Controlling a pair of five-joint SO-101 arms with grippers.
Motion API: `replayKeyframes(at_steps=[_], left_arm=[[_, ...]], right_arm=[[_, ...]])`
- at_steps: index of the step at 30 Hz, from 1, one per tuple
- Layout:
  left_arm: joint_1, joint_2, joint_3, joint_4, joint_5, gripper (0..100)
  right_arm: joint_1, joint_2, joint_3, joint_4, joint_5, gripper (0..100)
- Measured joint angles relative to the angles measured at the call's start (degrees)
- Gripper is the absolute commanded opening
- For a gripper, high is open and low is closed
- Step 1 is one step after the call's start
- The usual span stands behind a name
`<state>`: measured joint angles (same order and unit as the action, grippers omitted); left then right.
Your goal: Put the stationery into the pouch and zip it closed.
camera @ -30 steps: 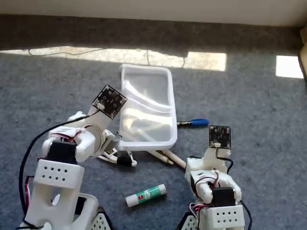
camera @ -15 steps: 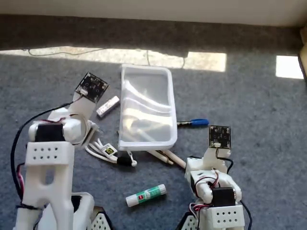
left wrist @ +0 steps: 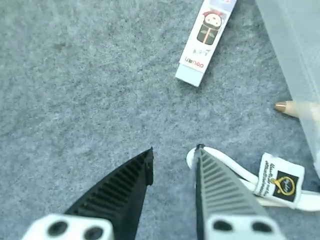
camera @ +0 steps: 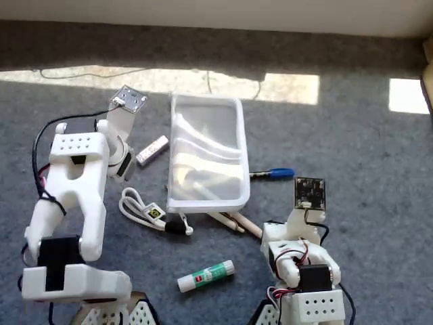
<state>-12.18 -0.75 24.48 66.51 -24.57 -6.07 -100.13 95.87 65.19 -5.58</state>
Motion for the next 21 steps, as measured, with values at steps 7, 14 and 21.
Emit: replayKeyframes(at_steps=[7, 14, 21], left_arm=[[0.0, 7.0, -0.4, -2.5, 0.4, 10], [0.1, 10.5, 0.4, -2.6, 0.5, 5], [2.2, 6.4, 8.0, -0.3, 0.3, 4]], right_arm=[[0.0, 0.0, 0.0, 0.0, 0.0, 0.5], [0.0, 0.0, 0.0, 0.0, 0.0, 0.5], [0.0, 0.0, 0.0, 0.0, 0.0, 0.5]])
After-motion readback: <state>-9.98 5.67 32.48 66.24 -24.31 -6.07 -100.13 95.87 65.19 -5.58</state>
